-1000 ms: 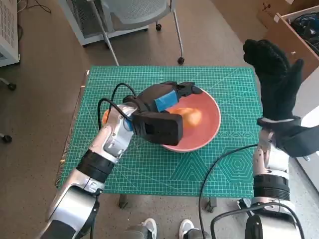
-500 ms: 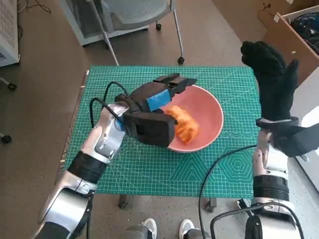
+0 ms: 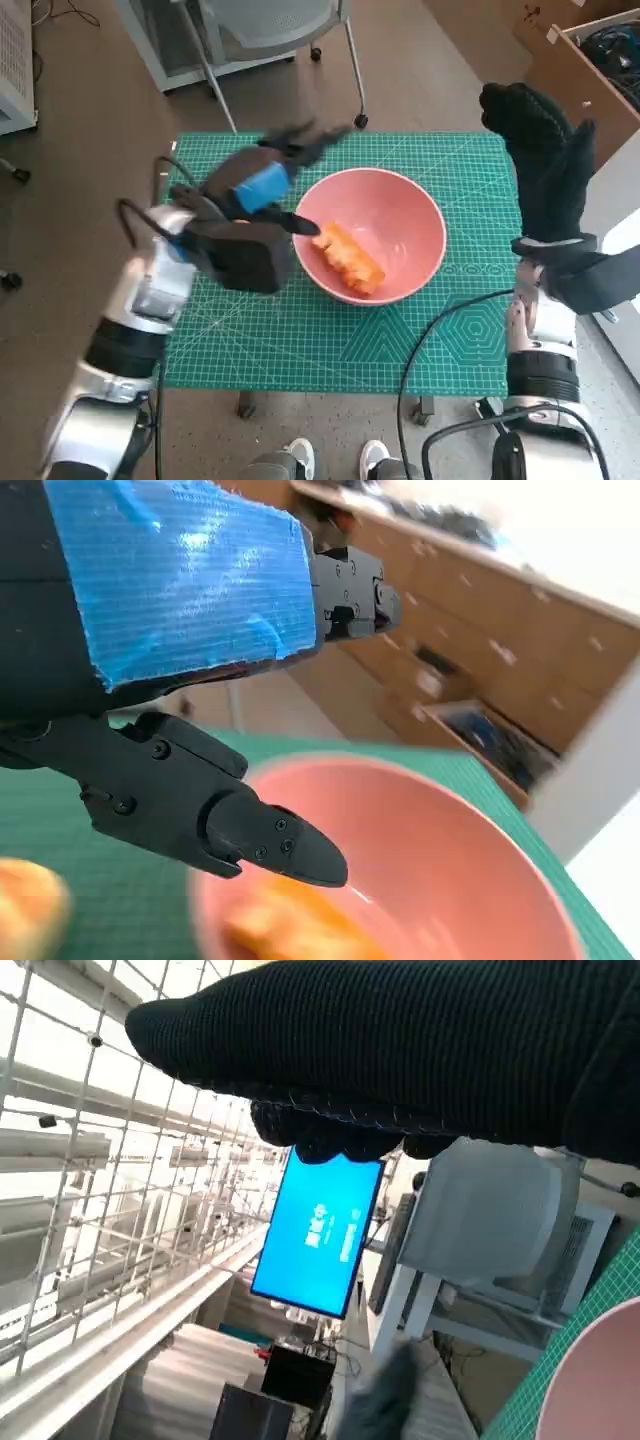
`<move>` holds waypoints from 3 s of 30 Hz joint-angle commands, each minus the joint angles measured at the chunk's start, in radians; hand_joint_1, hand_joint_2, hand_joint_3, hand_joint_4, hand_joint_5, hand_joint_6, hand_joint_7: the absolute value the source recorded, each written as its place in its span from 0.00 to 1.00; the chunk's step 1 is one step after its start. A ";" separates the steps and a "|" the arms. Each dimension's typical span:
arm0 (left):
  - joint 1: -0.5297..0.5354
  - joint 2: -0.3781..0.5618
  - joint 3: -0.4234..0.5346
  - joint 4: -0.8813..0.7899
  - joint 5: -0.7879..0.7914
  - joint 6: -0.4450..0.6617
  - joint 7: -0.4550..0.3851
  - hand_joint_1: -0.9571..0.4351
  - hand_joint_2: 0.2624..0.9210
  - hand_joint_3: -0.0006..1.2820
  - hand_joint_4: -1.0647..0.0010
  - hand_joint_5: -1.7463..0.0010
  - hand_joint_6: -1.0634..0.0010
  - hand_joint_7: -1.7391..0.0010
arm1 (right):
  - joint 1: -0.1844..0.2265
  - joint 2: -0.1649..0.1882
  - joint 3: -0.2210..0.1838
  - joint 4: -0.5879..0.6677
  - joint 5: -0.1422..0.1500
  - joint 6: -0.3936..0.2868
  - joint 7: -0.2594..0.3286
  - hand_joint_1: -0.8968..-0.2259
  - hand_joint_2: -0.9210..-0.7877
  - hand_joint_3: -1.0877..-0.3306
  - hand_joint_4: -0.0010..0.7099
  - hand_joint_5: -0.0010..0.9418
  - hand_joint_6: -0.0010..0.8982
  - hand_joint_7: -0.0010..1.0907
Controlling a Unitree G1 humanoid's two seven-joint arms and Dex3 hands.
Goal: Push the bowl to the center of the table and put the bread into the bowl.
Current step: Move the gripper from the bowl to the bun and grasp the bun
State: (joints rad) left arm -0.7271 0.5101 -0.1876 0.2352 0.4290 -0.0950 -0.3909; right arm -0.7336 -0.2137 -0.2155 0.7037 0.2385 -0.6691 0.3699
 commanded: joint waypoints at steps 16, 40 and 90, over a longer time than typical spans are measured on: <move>0.132 0.085 0.079 -0.217 0.007 0.260 -0.054 0.47 0.79 0.00 1.00 1.00 0.87 0.94 | -0.022 0.004 0.000 0.059 0.009 0.009 0.035 0.37 0.00 0.36 0.24 0.00 0.07 0.38; 0.063 0.049 -0.071 0.002 0.073 0.298 -0.066 0.47 0.78 0.00 1.00 1.00 0.86 0.97 | -0.041 -0.007 -0.009 0.092 0.015 -0.001 0.076 0.38 0.00 0.35 0.24 0.00 0.06 0.39; -0.204 -0.107 -0.321 0.830 0.267 0.275 0.163 0.83 0.91 0.04 0.39 0.57 0.39 0.94 | -0.020 -0.005 -0.012 0.065 0.003 0.005 0.061 0.39 0.00 0.35 0.24 0.00 0.04 0.41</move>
State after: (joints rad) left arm -0.9188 0.4118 -0.4855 1.0262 0.6727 0.1973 -0.2468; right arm -0.7771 -0.2214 -0.2310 0.7671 0.2404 -0.6754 0.4327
